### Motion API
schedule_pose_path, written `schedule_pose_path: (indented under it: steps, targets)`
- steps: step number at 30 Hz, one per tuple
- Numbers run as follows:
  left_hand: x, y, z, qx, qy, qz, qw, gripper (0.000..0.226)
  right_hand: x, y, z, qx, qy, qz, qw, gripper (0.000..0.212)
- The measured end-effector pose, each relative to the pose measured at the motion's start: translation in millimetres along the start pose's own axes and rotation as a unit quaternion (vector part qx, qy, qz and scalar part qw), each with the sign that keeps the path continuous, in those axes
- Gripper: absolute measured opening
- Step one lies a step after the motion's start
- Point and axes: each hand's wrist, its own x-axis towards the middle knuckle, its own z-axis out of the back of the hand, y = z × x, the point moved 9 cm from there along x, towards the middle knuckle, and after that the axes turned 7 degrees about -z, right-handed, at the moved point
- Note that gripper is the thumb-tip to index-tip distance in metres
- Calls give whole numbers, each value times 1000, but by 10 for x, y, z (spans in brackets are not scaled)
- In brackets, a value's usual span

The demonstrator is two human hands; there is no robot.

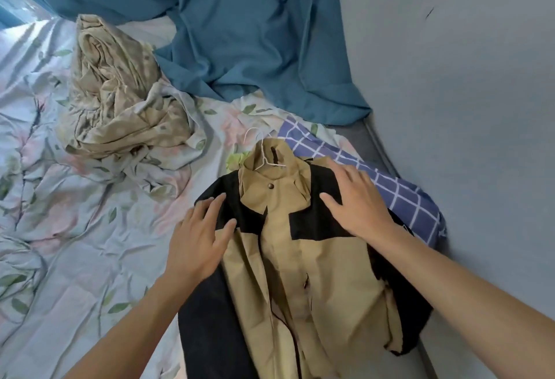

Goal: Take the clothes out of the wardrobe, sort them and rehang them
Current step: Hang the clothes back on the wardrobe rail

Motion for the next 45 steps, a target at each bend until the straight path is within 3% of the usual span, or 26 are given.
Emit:
schedule_pose_path:
  steps: [5,8,11,15,18,20,28,32,34,36,38,41,45]
  targets:
    - [1025,411,-458,-87,-47,51,994,58,714,-90,-530,-1,28,-6,1000,65]
    - [1387,645,-720,-111,-11,85,990,57,886,-89,-676,-25,17,-6,1000,50]
    - [1489,711,-796,-95,-4,78,992,56,845,-82,-656,30,-2,0,1000,34]
    - [1234,518,-539,-73,-92,4,993,45,508,-82,-472,66,-18,7,998,30]
    - [882,353,-486,-73,-82,-72,991,31,129,-82,-345,69,-42,29,996,23]
    - [720,370,-545,-82,-65,-72,992,24,-116,-79,-354,99,-33,41,994,18]
    - [505,325,-750,-127,12,-115,985,42,-519,-188,-656,163,14,37,986,27]
    - [291,341,-729,-155,-11,-105,982,34,-597,-201,-652,161,8,17,987,25]
    - [126,339,-685,-201,-34,-95,974,26,-646,-213,-629,176,15,-4,984,41]
    - [-39,313,-618,-251,-51,-87,963,37,-684,-195,-565,157,19,-3,987,71]
    - [-130,271,-530,-253,-48,-98,961,63,-693,-163,-522,114,42,0,993,89]
    - [-35,179,-423,-164,9,-130,978,95,-636,-122,-522,33,66,26,997,65]
    - [254,51,-411,-36,84,-154,984,84,-485,-75,-535,-15,59,40,997,41]
